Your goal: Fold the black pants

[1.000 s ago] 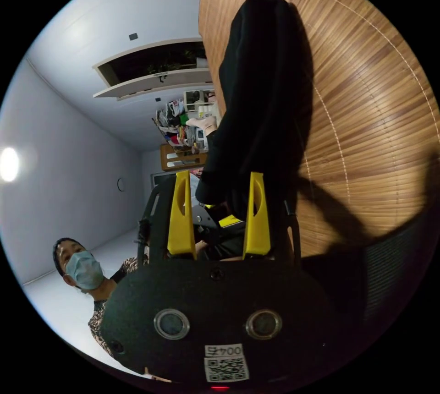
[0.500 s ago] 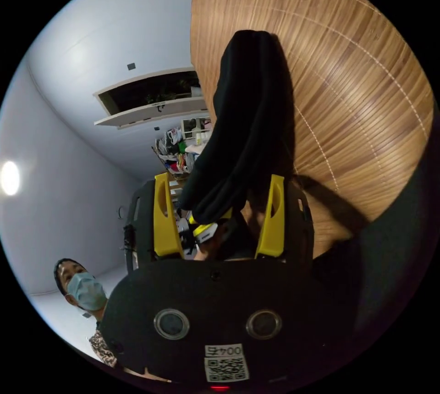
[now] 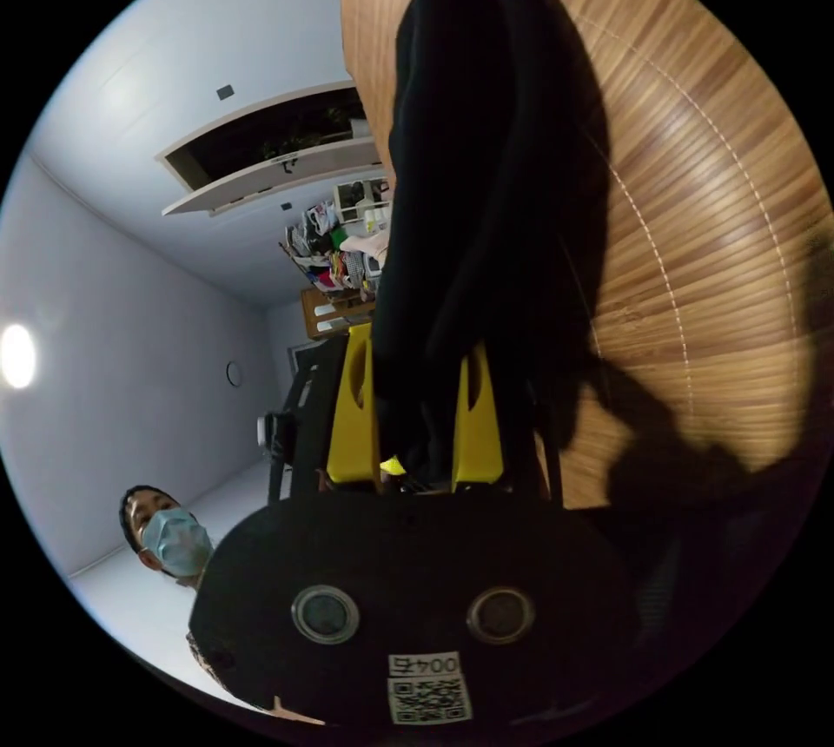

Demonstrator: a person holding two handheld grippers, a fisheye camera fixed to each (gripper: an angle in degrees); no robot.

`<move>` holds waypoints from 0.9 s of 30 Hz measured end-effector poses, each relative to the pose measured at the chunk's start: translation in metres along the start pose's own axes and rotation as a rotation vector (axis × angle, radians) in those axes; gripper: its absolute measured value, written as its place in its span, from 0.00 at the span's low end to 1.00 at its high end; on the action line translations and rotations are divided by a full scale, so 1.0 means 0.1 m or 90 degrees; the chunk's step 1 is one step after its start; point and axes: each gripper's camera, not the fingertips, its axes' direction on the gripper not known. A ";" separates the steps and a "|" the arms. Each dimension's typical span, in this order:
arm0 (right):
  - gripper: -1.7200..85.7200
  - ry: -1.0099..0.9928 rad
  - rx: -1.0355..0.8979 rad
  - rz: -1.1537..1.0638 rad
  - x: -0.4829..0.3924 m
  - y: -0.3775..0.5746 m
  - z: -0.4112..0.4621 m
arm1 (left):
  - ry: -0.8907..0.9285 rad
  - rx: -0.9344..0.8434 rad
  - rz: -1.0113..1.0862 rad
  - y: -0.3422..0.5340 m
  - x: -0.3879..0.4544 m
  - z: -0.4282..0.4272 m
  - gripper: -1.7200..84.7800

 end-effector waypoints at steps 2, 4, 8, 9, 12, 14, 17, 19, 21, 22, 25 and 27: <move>0.17 0.001 -0.006 -0.015 -0.05 0.03 -0.05 | 0.109 0.081 -0.116 0.14 -0.60 -0.38 0.32; 0.17 0.001 -0.008 -0.024 -0.08 0.07 -0.11 | 0.256 0.175 -0.256 0.41 -1.30 -0.63 0.34; 0.17 -0.034 -0.008 -0.040 -0.11 0.21 -0.24 | 0.428 0.262 -0.500 1.05 -2.45 -0.59 0.37; 0.17 -0.050 -0.009 -0.044 -0.11 0.25 -0.26 | 0.450 0.251 -0.532 1.12 -2.62 -0.51 0.38; 0.17 -0.099 -0.005 -0.055 -0.11 0.38 -0.30 | 0.584 0.247 -0.600 1.15 -2.90 -0.19 0.40; 0.17 -0.131 -0.003 -0.059 -0.09 0.46 -0.30 | 0.687 0.256 -0.634 1.12 -3.02 0.04 0.40; 0.17 -0.176 0.001 -0.062 -0.04 0.62 -0.28 | 0.785 0.238 -0.632 0.94 -3.15 0.31 0.41; 0.17 -0.187 0.000 -0.063 0.00 0.72 -0.24 | 0.852 0.245 -0.621 0.80 -3.22 0.42 0.41; 0.17 -0.172 -0.010 -0.063 0.05 0.86 -0.17 | 0.911 0.267 -0.617 0.66 -3.36 0.53 0.40; 0.17 -0.164 -0.012 -0.061 0.07 0.90 -0.16 | 0.907 0.266 -0.620 0.64 -3.40 0.55 0.39; 0.17 -0.120 -0.017 -0.059 0.14 1.11 -0.07 | 0.864 0.218 -0.613 0.52 -3.53 0.63 0.32; 0.18 -0.073 -0.022 -0.059 0.16 1.28 0.00 | 0.769 0.151 -0.612 0.45 -3.60 0.65 0.22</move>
